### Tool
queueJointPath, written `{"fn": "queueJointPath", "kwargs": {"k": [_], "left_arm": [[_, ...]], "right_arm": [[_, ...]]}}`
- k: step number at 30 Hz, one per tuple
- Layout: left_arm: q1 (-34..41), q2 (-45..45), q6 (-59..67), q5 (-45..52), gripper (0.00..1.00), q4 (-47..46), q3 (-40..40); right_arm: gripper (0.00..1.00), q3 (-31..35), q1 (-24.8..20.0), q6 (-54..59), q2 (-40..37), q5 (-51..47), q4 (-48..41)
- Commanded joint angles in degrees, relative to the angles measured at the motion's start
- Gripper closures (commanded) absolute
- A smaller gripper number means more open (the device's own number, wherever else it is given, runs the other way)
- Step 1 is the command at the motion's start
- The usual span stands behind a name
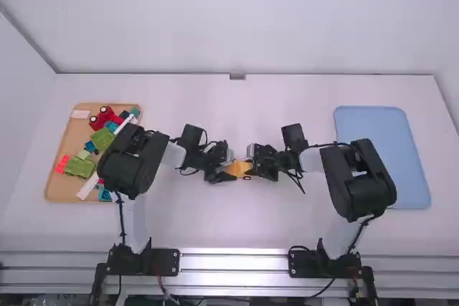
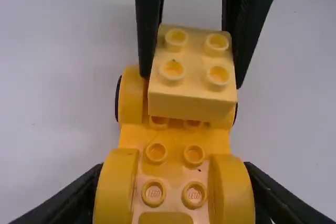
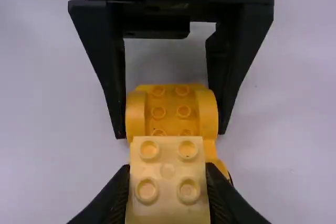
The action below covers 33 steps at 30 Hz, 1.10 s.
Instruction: Assemble lego blocks to make yellow taxi
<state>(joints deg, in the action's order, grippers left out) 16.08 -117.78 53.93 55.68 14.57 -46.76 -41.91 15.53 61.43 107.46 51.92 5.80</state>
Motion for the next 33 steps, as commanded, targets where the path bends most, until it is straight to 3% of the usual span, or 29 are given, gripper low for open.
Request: {"fn": "queueJointPath", "kwargs": {"k": [1,12,20,28,33], "left_arm": [[0.11,-2.12,-1.36,-7.13,0.33,-2.08,2.05],[0.11,-2.12,-1.4,-7.15,0.32,-2.1,2.1],[0.11,-2.12,-1.55,-7.1,0.32,-2.08,2.1],[0.09,-2.12,-1.57,-7.17,0.31,-2.05,2.08],[0.11,-2.12,-1.57,-7.19,0.31,-2.08,2.08]], "right_arm": [[0.97,0.44,-0.22,-0.07,0.57,0.33,-0.24],[0.69,0.44,0.15,-0.09,0.57,0.33,-0.22],[0.55,0.44,-0.15,-0.07,0.57,0.33,-0.2],[0.5,0.42,-0.15,-0.11,0.57,2.16,0.94],[0.6,0.42,-0.15,-0.11,0.57,2.03,1.03]]}}
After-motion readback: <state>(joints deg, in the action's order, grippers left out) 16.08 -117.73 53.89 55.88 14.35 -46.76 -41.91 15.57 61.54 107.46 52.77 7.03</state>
